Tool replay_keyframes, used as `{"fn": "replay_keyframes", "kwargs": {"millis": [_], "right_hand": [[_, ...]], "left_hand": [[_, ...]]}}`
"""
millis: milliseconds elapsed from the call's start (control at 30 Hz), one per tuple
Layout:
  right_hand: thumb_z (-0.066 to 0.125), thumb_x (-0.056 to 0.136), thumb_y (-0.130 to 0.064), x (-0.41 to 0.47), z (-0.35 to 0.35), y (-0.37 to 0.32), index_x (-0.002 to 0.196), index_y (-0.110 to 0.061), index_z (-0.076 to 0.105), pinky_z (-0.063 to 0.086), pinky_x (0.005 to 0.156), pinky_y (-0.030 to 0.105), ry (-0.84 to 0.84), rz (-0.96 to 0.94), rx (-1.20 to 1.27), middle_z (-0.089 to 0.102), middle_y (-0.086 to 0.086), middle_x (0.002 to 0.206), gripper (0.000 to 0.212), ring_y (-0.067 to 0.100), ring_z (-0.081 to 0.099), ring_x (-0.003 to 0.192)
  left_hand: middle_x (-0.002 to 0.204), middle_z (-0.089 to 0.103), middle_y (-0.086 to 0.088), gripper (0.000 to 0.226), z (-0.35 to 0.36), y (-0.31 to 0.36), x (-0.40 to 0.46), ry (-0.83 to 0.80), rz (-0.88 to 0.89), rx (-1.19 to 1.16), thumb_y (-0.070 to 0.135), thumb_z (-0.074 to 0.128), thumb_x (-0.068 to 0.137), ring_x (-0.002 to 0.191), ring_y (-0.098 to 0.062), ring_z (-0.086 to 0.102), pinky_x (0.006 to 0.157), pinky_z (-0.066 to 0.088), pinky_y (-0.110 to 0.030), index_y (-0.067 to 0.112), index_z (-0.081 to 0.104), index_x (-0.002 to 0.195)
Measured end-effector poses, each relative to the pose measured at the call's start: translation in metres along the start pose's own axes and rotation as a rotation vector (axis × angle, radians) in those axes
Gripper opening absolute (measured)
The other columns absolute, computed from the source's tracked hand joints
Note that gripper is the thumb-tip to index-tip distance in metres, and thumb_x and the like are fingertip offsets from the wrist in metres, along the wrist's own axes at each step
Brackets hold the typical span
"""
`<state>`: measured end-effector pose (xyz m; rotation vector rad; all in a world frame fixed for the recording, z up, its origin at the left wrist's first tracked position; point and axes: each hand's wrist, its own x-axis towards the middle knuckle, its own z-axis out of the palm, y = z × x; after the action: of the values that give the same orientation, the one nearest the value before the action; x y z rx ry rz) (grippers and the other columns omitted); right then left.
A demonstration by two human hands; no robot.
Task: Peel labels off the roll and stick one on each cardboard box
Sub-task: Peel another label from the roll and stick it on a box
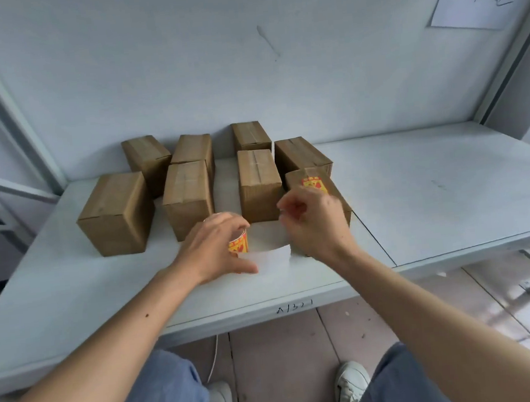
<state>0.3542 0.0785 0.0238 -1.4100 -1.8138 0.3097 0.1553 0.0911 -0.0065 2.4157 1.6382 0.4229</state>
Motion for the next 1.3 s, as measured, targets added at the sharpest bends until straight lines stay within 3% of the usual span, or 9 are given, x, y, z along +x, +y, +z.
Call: {"fn": "replay_keyframes", "kwargs": {"millis": [133, 233, 433, 600, 733, 833, 967, 1067, 1300], "right_hand": [[0.074, 0.072, -0.008, -0.027, 0.031, -0.001, 0.076, -0.025, 0.057, 0.05, 0.062, 0.027, -0.111, 0.014, -0.045, 0.057, -0.01, 0.079, 0.024, 0.01, 0.053, 0.067], [0.076, 0.075, -0.015, -0.04, 0.053, 0.0, 0.075, -0.025, 0.054, 0.048, 0.062, 0.026, -0.166, 0.058, -0.075, 0.056, -0.011, 0.079, 0.024, 0.01, 0.053, 0.069], [0.077, 0.076, -0.026, -0.036, 0.081, 0.003, 0.09, -0.02, 0.064, 0.052, 0.069, 0.032, -0.18, 0.108, 0.037, 0.067, -0.008, 0.093, 0.02, 0.01, 0.061, 0.079], [0.082, 0.071, -0.033, -0.024, 0.093, 0.002, 0.098, -0.022, 0.066, 0.053, 0.073, 0.026, -0.168, 0.121, 0.138, 0.068, -0.007, 0.096, 0.033, 0.007, 0.062, 0.084], [0.086, 0.067, -0.034, -0.017, 0.091, -0.001, 0.105, -0.019, 0.067, 0.054, 0.077, 0.026, -0.192, 0.136, 0.202, 0.07, -0.003, 0.097, 0.044, 0.009, 0.065, 0.087], [0.086, 0.067, -0.034, -0.015, 0.089, 0.0, 0.105, -0.019, 0.067, 0.057, 0.078, 0.029, -0.206, 0.128, 0.209, 0.071, -0.004, 0.096, 0.045, 0.009, 0.067, 0.087], [0.085, 0.066, -0.031, -0.015, 0.087, 0.0, 0.106, -0.017, 0.066, 0.056, 0.077, 0.02, -0.212, 0.15, 0.212, 0.073, -0.007, 0.096, 0.046, 0.004, 0.068, 0.086], [0.081, 0.069, -0.028, -0.014, 0.084, 0.001, 0.097, -0.017, 0.071, 0.055, 0.076, 0.018, -0.24, 0.165, 0.192, 0.074, -0.008, 0.093, 0.032, 0.002, 0.069, 0.084], [0.071, 0.072, -0.029, -0.018, 0.082, 0.001, 0.072, -0.025, 0.072, 0.056, 0.076, 0.038, -0.209, 0.21, 0.125, 0.071, -0.012, 0.079, 0.004, 0.008, 0.066, 0.08]], "left_hand": [[0.137, 0.044, 0.006, 0.064, 0.006, -0.02, -0.014, -0.04, 0.047, 0.109, 0.01, 0.074, 0.068, 0.127, -0.024, 0.043, 0.094, 0.045, -0.042, 0.036, 0.039, 0.115], [0.134, 0.048, -0.005, 0.067, 0.007, -0.024, -0.016, -0.001, 0.029, 0.142, -0.007, 0.059, 0.078, 0.122, -0.028, 0.045, 0.086, 0.05, -0.041, 0.032, 0.033, 0.126], [0.096, 0.07, 0.004, 0.056, 0.0, -0.031, -0.013, -0.021, 0.033, -0.113, 0.008, 0.066, 0.084, 0.094, -0.013, 0.062, 0.076, 0.051, -0.033, 0.034, 0.036, 0.124], [0.091, 0.074, 0.007, 0.047, -0.01, -0.029, -0.012, -0.015, 0.019, -0.321, 0.019, 0.072, 0.082, 0.088, -0.008, 0.067, 0.077, 0.05, -0.024, 0.031, 0.042, 0.116], [0.094, 0.074, 0.007, 0.045, -0.015, -0.033, -0.011, -0.028, -0.004, -0.372, 0.017, 0.074, 0.081, 0.093, -0.012, 0.067, 0.081, 0.054, -0.031, 0.034, 0.041, 0.107], [0.098, 0.074, 0.007, 0.042, -0.017, -0.034, -0.011, -0.048, -0.009, -0.386, 0.018, 0.074, 0.081, 0.099, -0.013, 0.066, 0.084, 0.057, -0.038, 0.032, 0.042, 0.105], [0.1, 0.074, 0.008, 0.038, -0.019, -0.035, -0.01, -0.05, 0.0, -0.379, 0.02, 0.073, 0.082, 0.098, -0.011, 0.066, 0.083, 0.057, -0.037, 0.029, 0.042, 0.102], [0.099, 0.074, 0.008, 0.037, -0.019, -0.038, -0.01, -0.037, -0.007, -0.351, 0.018, 0.073, 0.081, 0.096, -0.011, 0.066, 0.081, 0.057, -0.036, 0.03, 0.041, 0.097], [0.098, 0.058, 0.012, 0.037, -0.011, -0.047, -0.015, 0.004, 0.09, -0.093, 0.01, 0.071, 0.078, 0.084, -0.015, 0.059, 0.07, 0.053, -0.04, 0.032, 0.042, 0.082]]}}
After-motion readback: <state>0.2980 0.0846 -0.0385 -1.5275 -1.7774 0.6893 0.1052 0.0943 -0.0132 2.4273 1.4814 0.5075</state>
